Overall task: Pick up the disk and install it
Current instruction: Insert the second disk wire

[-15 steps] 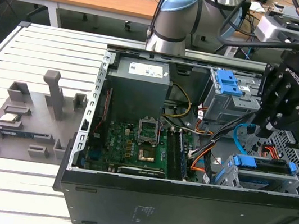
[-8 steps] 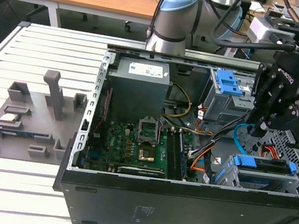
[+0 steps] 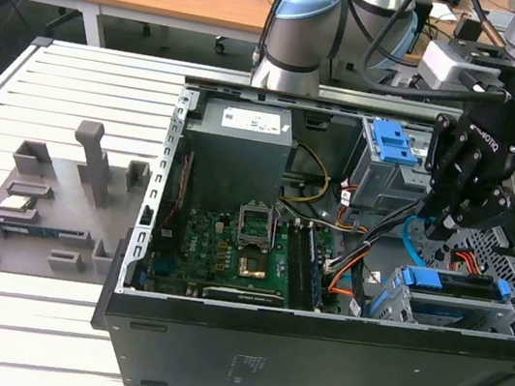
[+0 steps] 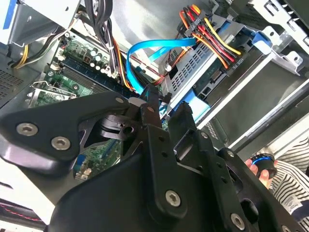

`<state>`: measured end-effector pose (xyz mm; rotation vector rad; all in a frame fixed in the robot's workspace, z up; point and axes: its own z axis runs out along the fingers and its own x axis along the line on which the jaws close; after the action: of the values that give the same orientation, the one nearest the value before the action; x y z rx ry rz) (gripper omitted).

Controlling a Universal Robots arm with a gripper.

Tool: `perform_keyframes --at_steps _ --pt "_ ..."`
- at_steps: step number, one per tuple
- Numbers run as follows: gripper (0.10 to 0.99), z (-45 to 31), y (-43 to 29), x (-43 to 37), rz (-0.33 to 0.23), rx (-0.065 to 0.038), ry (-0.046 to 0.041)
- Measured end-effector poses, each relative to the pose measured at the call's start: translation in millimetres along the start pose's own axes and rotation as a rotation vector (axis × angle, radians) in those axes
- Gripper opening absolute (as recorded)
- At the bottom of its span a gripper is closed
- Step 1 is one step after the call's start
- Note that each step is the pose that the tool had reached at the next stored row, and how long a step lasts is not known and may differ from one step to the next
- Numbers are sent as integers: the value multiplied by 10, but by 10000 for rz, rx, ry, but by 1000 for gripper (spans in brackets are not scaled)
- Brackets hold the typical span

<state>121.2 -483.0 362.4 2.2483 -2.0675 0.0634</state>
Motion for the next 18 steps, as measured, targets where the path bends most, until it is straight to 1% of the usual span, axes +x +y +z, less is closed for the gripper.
perform_keyframes --at_steps 1,2,3,9,11,13,15,17,18 --pt "345 0 0 0 -1 0 0" --pt "282 0 0 0 -3 1 1" --pt "161 0 0 0 -4 1 0" --pt "161 2 0 5 -8 1 -1" --pt "161 5 2 42 3 0 5" --pt "161 11 3 96 25 -3 17" --pt "161 15 2 124 33 -5 28" --pt "161 23 -18 148 35 -6 40" --pt "161 29 -48 159 36 -7 48"
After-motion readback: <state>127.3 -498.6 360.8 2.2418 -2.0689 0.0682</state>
